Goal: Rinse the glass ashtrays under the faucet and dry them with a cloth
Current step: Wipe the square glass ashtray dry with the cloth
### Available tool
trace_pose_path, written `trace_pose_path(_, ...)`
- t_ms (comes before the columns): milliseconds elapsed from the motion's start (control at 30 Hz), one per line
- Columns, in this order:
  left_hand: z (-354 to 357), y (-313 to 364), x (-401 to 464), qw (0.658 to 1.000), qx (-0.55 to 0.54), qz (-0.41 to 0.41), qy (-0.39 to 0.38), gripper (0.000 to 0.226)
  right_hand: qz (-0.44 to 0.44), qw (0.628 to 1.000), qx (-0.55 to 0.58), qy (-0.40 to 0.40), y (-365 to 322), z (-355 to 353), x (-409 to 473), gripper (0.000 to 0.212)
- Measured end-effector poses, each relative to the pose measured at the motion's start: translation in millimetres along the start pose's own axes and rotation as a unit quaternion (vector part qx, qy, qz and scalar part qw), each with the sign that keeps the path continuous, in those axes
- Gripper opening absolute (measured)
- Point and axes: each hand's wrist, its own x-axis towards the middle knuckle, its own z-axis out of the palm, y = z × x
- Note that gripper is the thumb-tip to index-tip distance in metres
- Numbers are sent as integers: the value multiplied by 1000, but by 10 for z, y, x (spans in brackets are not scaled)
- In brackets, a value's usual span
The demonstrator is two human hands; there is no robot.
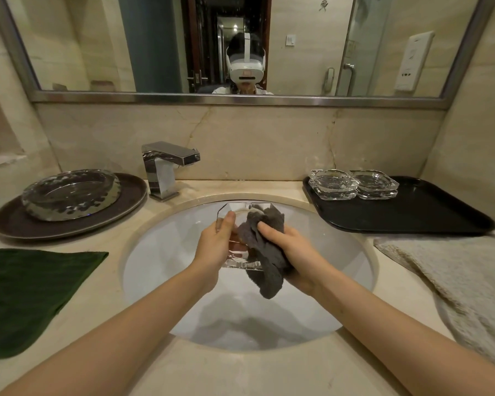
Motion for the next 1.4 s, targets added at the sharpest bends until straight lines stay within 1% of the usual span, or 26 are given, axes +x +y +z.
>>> trace_pose_path(100,5,-17,26,998,-50,-26,-10,33,60,995,69,-29,-4,9,17,60)
trace_pose_path(167,58,6,3,993,-105,-52,-18,35,64,991,113,-36,-47,-2,17,69)
trace_pose_path(233,116,2,-9,990,-125,-69,-10,35,81,985,148,-26,-70,1,3,68)
trace_pose_path(267,131,-8,-11,990,-126,-71,2,30,91,983,160,-21,-75,10,-7,68)
trace_pose_path(333,144,-12,-28,990,-120,-69,29,20,107,979,171,-22,-49,15,16,72)
trace_pose_path(400,129,-30,-37,991,-112,-62,50,21,121,977,172,-25,-24,36,43,75)
trace_pose_path(500,96,-31,-23,994,-56,-25,90,20,140,979,144,-29,-24,32,28,73)
trace_pose_path(567,65,-3,4,993,-22,10,114,18,128,982,139,-15,-55,38,2,66)
trace_pose_path(600,56,13,22,993,-15,25,118,18,109,983,147,1,-75,43,8,59)
trace_pose_path(667,62,48,9,994,-22,39,103,20,69,983,167,23,-132,52,33,43)
trace_pose_path(700,74,48,-4,994,-23,44,94,20,54,982,179,30,-155,57,41,41)
trace_pose_path(800,95,14,-18,994,10,69,89,23,55,979,193,22,-144,58,18,58)
trace_pose_path(900,57,28,-10,991,26,85,105,19,94,986,135,11,-75,51,-16,63)
trace_pose_path(967,15,63,14,989,28,80,121,12,108,990,92,11,-71,54,-23,61)
trace_pose_path(1067,-50,97,52,987,6,79,143,12,94,994,47,43,-138,56,-38,36)
trace_pose_path(1133,-71,103,49,986,-12,76,147,12,89,994,18,57,-182,23,-42,30)
trace_pose_path(1200,-81,105,34,986,-39,72,147,15,81,993,17,80,-223,-57,-21,30)
trace_pose_path(1267,-76,127,20,985,-78,68,135,17,53,988,69,131,-294,-106,-8,25)
trace_pose_path(1300,-77,142,13,985,-98,65,126,16,31,985,78,152,-313,-118,11,24)
trace_pose_path(1333,-78,152,11,985,-114,61,118,16,0,982,40,185,-309,-139,34,24)
trace_pose_path(1367,-80,161,6,984,-127,55,109,16,-41,973,-44,222,-293,-153,50,24)
trace_pose_path(1400,-79,159,13,984,-140,46,99,16,-108,948,-156,257,-261,-158,67,23)
